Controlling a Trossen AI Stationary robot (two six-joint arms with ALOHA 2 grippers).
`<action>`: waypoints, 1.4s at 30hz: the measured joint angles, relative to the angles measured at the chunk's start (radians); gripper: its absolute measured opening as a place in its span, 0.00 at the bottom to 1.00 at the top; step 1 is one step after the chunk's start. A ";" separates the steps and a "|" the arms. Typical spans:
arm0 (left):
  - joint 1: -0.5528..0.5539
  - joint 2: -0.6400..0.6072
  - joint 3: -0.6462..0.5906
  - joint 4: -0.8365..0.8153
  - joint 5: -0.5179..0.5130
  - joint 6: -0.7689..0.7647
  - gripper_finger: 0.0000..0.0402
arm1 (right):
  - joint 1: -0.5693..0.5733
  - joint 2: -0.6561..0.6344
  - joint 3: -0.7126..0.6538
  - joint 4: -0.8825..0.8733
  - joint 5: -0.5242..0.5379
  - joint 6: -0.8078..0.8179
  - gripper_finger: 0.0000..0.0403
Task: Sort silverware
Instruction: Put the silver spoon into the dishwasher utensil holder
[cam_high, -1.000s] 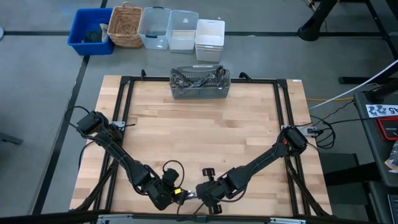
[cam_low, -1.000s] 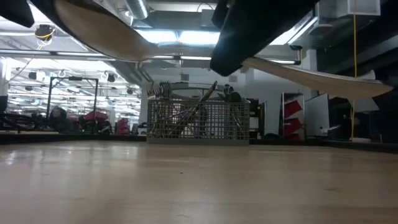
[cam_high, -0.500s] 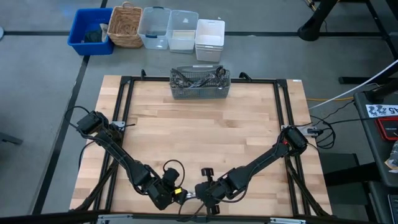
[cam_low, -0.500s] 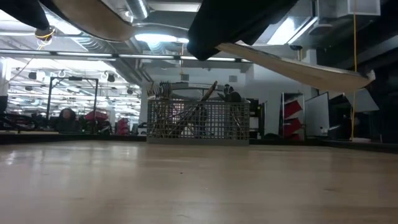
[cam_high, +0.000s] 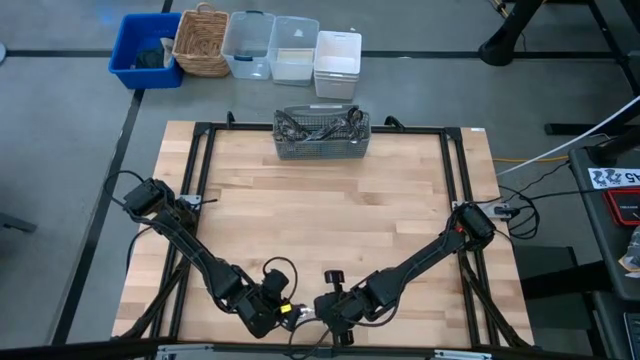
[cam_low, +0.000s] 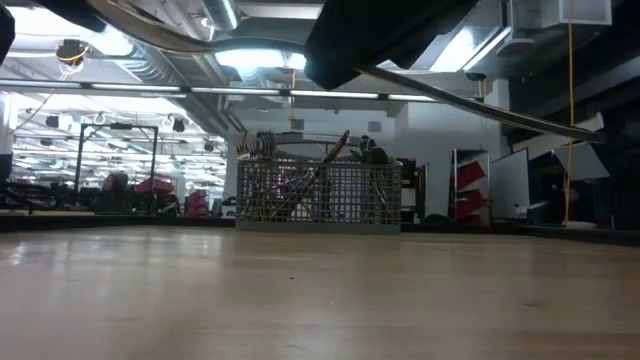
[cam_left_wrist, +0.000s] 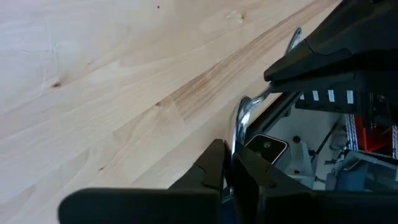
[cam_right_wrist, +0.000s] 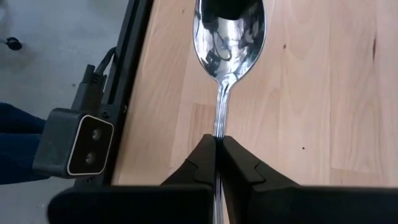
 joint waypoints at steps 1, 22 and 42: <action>0.000 0.000 0.000 -0.001 -0.007 0.000 0.02 | 0.000 0.000 0.000 0.000 0.000 0.001 0.03; 0.001 0.000 0.000 -0.038 -0.080 0.058 0.00 | -0.018 -0.034 0.000 -0.058 -0.116 0.074 0.34; 0.384 -0.196 0.088 -0.153 -0.166 0.918 0.00 | -0.022 -0.677 0.000 -0.557 0.361 0.016 0.35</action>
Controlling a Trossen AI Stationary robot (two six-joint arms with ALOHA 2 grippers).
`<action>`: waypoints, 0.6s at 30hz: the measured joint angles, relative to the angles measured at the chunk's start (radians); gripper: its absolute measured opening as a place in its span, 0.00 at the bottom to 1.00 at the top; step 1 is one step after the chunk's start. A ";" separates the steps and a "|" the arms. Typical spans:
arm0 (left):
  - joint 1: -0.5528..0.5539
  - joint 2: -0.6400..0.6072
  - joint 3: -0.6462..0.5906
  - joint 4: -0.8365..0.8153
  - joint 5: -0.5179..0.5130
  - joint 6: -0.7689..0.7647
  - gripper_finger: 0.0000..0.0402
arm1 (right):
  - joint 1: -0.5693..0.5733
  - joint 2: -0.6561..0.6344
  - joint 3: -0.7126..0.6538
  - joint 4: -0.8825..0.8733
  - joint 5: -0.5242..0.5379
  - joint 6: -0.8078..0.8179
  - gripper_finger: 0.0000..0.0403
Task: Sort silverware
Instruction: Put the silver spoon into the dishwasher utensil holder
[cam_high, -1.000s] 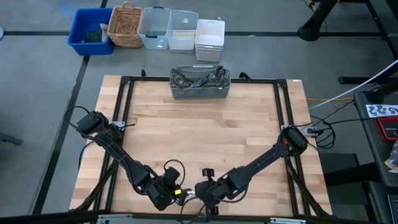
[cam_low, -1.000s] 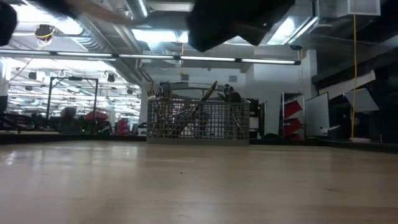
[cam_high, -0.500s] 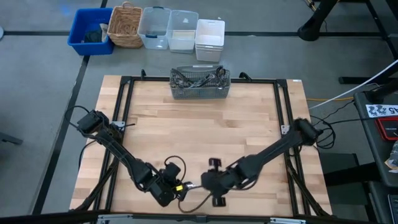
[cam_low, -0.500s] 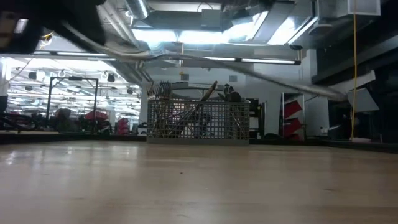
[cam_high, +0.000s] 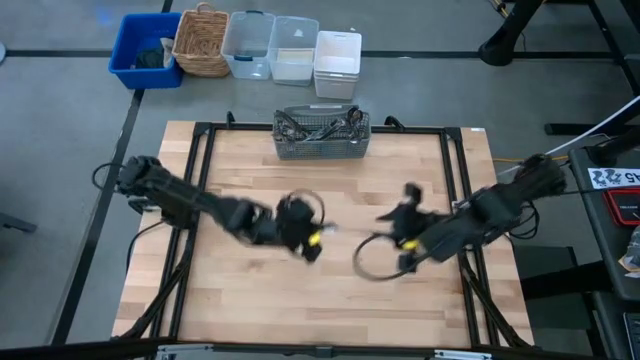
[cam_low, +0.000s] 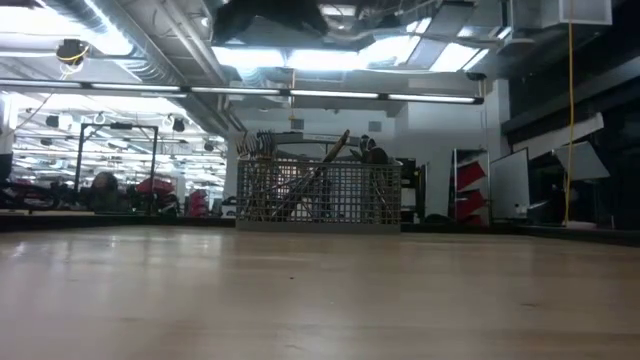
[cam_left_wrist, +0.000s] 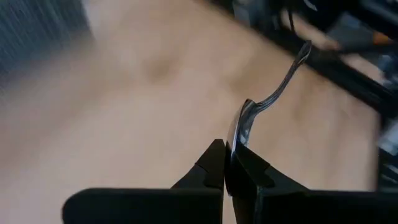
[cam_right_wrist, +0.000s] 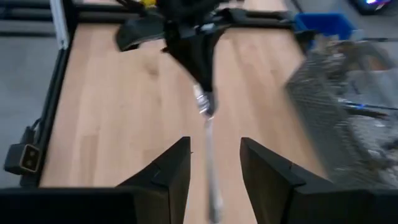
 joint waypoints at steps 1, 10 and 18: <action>0.036 -0.012 0.019 0.000 -0.018 0.092 0.00 | 0.000 -0.032 0.000 -0.023 0.012 0.000 0.35; 0.326 -0.030 0.187 0.006 -0.101 0.708 0.00 | 0.000 -0.325 -0.176 -0.091 0.122 0.030 0.35; 0.482 -0.028 0.267 0.009 -0.211 1.184 0.00 | 0.000 -0.645 -0.631 0.372 0.173 0.083 0.35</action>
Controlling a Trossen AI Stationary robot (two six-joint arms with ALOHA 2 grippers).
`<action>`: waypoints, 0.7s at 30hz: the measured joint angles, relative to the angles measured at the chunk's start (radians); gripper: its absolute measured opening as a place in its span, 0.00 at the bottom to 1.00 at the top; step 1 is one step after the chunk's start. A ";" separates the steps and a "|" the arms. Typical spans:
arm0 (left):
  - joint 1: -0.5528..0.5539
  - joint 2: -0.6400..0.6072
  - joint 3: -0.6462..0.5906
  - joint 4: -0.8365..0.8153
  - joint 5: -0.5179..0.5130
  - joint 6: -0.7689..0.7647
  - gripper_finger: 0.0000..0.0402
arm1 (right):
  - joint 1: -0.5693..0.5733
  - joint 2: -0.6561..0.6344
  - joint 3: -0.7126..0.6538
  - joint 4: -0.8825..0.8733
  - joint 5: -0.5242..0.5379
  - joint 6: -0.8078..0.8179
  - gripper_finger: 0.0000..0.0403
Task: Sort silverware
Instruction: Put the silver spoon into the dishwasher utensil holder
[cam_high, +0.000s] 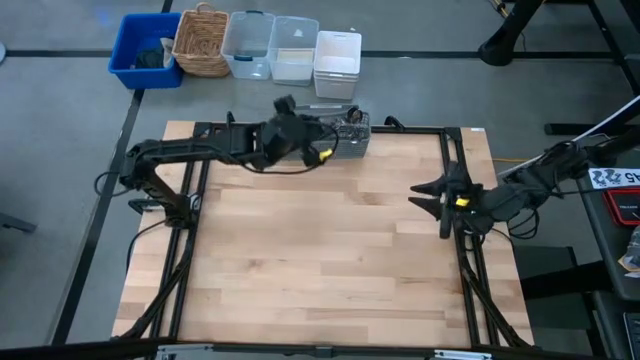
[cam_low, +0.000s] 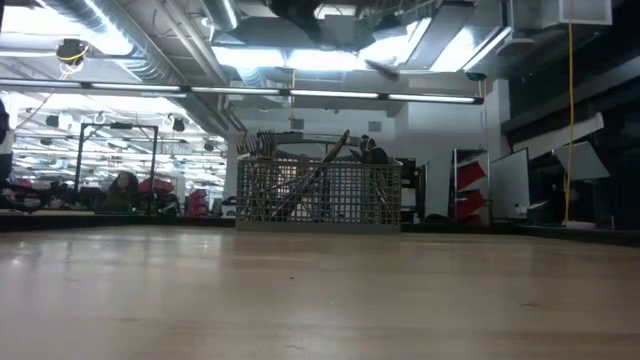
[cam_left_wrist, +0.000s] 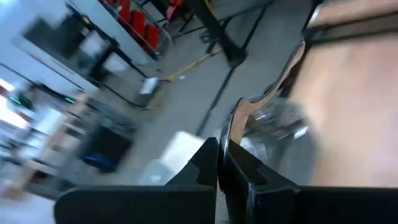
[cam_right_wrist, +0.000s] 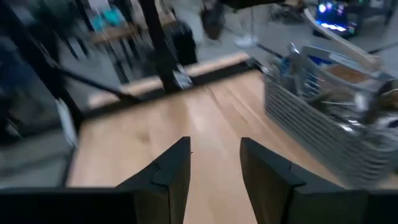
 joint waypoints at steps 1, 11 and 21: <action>0.015 0.000 0.008 -0.003 -0.003 0.065 0.00 | 0.000 -0.036 -0.058 0.075 0.000 -0.004 0.35; 0.126 0.060 0.017 0.177 0.058 0.703 0.00 | 0.000 -0.278 -0.520 0.667 0.072 -0.008 0.35; 0.179 0.201 0.015 0.244 0.166 1.127 0.00 | 0.000 -0.382 -0.745 0.891 0.077 -0.007 0.35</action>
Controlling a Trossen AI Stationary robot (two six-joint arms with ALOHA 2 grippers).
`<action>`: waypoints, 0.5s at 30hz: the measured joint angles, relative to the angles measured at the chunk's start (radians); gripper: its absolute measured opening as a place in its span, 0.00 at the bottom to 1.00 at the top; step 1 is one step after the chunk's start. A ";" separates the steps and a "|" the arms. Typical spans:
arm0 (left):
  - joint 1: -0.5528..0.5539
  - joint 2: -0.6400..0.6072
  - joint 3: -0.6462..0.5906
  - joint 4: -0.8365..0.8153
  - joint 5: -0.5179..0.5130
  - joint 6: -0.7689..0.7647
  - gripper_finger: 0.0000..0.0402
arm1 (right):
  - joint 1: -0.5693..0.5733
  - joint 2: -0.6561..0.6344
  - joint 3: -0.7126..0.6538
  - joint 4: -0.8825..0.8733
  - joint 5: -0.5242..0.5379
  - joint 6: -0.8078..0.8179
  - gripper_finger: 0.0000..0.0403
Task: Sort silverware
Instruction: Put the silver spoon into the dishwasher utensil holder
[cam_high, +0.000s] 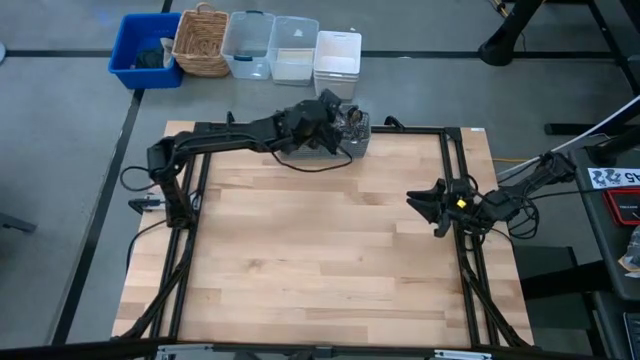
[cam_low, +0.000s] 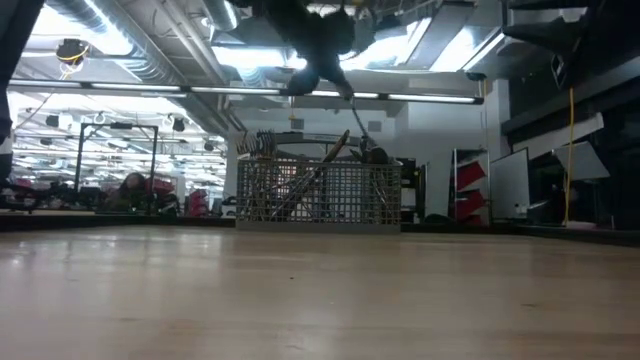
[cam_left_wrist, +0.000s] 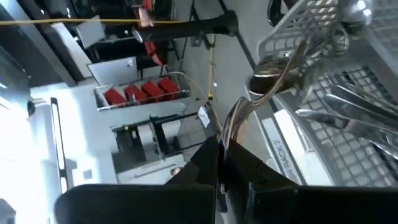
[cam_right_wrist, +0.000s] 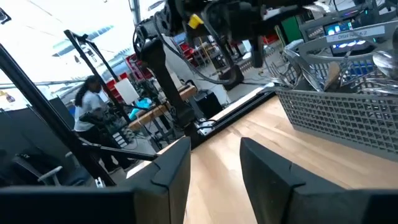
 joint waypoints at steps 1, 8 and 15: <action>0.006 0.014 0.000 0.016 0.013 0.009 0.00 | 0.000 -0.007 -0.007 0.000 0.001 0.000 0.35; 0.056 0.096 0.000 0.111 0.177 0.039 0.00 | 0.000 -0.028 -0.016 -0.005 0.035 -0.001 0.35; 0.069 0.164 0.000 0.131 0.209 0.260 0.00 | 0.000 -0.031 -0.015 -0.010 0.071 -0.008 0.35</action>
